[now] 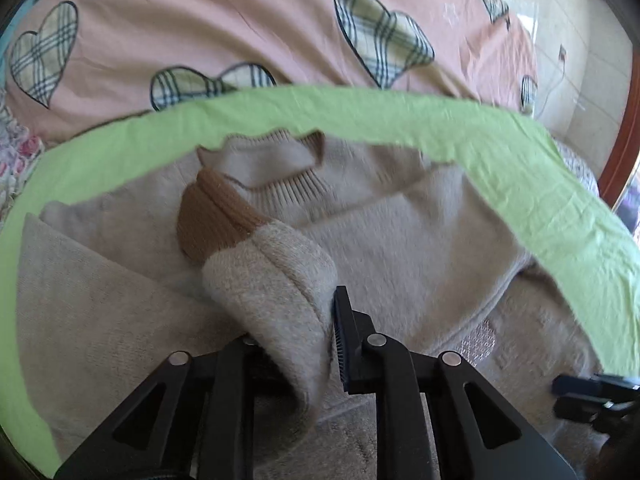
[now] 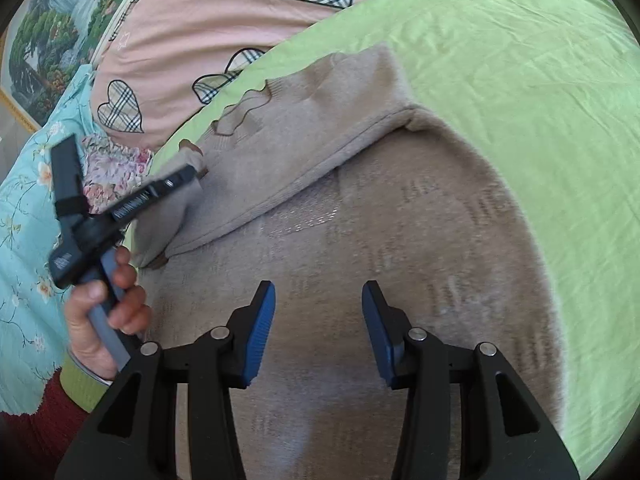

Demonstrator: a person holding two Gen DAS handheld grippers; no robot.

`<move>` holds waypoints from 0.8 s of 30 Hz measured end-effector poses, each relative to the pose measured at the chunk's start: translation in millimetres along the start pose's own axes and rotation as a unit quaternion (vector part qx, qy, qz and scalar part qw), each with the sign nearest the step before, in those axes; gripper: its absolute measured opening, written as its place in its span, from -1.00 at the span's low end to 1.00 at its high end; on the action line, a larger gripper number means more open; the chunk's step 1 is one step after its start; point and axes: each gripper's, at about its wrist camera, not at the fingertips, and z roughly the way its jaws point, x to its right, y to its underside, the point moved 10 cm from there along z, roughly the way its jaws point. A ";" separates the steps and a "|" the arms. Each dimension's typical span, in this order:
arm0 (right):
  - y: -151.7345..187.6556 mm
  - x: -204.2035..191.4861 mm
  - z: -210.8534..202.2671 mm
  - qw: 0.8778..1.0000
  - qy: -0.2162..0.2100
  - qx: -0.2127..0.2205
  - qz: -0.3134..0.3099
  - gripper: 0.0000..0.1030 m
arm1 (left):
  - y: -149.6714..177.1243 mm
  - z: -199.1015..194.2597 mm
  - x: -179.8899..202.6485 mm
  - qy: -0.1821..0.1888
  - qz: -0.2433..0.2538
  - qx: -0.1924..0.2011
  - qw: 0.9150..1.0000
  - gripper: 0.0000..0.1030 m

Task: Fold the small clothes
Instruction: 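Lift the held sleeve and fold it across the sweater body, then open the left gripper to release the folded sleeve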

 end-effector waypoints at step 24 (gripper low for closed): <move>-103.7 -131.1 107.8 0.989 -0.068 -0.025 -0.125 -0.08 | 115.3 -100.2 -196.0 -0.107 -0.169 -0.025 0.979 0.36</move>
